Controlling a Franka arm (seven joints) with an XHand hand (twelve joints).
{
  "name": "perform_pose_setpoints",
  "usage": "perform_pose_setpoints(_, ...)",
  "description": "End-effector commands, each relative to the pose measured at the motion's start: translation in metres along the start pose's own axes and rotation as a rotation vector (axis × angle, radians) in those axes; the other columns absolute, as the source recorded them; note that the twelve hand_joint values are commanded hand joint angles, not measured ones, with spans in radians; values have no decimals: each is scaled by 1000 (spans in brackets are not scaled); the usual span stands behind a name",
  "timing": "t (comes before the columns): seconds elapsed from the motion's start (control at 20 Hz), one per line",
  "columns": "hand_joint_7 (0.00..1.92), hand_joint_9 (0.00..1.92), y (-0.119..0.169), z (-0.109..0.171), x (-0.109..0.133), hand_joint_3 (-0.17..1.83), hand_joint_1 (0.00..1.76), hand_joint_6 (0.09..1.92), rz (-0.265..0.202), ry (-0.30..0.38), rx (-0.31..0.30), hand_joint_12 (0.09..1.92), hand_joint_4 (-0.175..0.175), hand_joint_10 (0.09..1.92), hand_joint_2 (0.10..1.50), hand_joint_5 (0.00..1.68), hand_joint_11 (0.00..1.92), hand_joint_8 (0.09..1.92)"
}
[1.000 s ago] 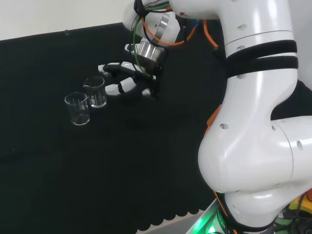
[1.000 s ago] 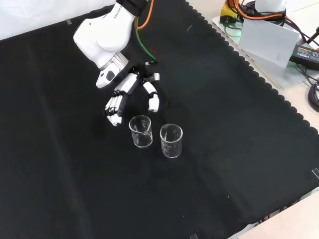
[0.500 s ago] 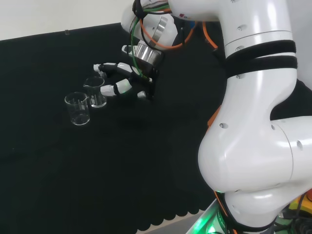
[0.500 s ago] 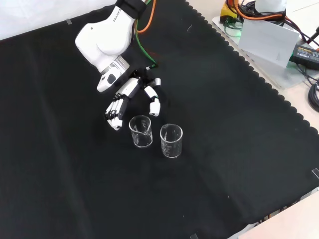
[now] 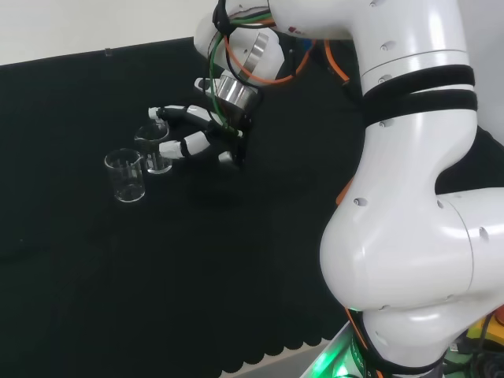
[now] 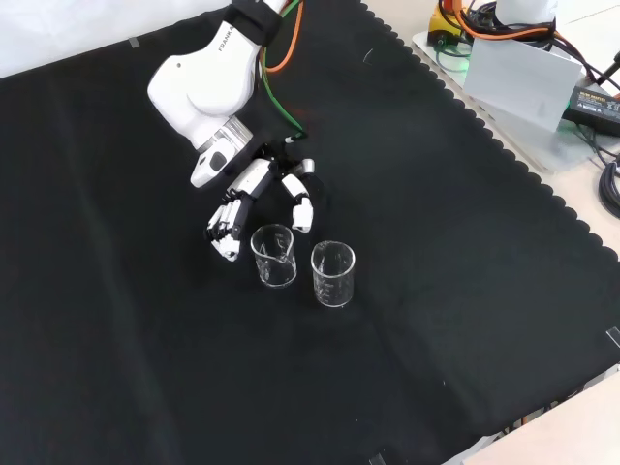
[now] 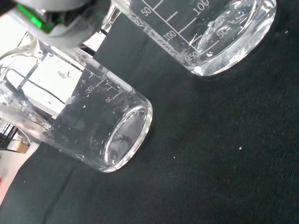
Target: Pick up the beaker on the right.
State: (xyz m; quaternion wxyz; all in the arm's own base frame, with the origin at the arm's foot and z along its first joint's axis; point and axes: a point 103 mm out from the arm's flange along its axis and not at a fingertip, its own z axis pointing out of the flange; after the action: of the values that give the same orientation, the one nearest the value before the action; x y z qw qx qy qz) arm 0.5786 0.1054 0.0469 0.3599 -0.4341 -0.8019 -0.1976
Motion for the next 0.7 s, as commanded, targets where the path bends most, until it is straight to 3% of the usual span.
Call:
perform_pose_setpoints(0.05, 213, 322, 8, 8, -2, 665, 819, 87, -7, 17, 10, 1236, -90, 705, 484, 324, 0, 672)
perform_pose_setpoints(0.7, 307, 392, 16, 19, 0, 665, 840, 87, -41, 42, 1, 1280, -79, 682, 490, 448, 0, 667)
